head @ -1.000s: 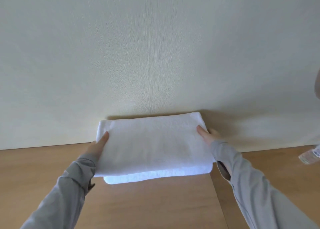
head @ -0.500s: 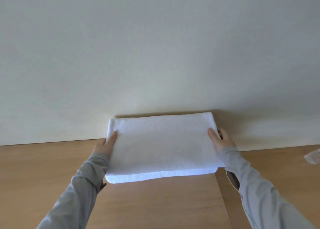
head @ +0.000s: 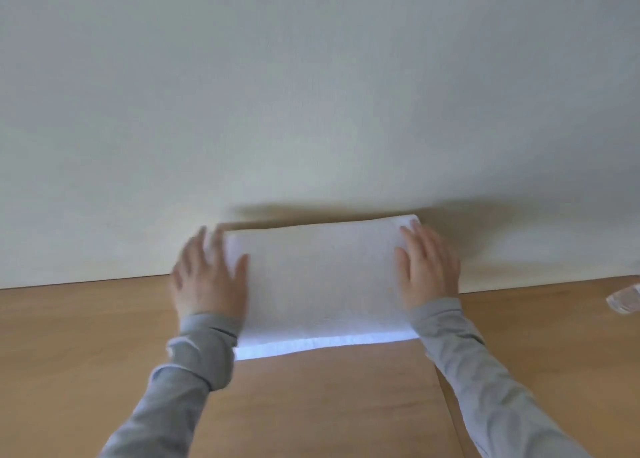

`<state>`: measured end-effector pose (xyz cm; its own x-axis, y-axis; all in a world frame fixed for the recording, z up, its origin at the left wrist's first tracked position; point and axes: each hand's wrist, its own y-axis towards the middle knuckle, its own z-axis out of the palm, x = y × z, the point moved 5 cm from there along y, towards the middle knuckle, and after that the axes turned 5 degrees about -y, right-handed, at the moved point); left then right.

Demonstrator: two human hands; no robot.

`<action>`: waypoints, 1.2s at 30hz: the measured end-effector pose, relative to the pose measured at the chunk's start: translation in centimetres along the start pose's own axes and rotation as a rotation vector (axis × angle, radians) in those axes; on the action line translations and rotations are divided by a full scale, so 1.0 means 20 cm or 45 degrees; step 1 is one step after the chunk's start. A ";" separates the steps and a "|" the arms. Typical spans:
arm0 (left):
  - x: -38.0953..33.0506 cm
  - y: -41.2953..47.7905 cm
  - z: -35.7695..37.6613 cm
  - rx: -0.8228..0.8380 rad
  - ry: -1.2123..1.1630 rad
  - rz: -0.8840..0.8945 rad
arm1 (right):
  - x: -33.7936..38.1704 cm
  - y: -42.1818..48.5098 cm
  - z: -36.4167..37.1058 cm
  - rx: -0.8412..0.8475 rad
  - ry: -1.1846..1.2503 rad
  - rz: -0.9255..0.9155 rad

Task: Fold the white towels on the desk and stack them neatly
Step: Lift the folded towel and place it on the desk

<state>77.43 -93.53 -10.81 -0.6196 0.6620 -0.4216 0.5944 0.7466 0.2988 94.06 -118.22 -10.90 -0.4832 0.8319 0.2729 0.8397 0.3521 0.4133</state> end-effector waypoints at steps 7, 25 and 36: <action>-0.27 -0.22 0.30 0.480 0.139 0.376 | 0.22 -0.15 0.25 0.586 -0.255 -0.276; -0.22 0.00 -0.12 0.489 0.233 0.272 | 0.44 0.12 -0.11 0.598 -0.043 -0.278; 0.11 0.16 -0.85 0.252 0.405 0.120 | 1.19 0.20 -0.45 0.383 -0.040 -0.619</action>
<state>69.27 -88.46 3.71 -0.6671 0.7376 -0.1043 0.7246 0.6750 0.1393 83.69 -100.88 5.09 -0.8277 0.5547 0.0853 0.5588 0.8002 0.2177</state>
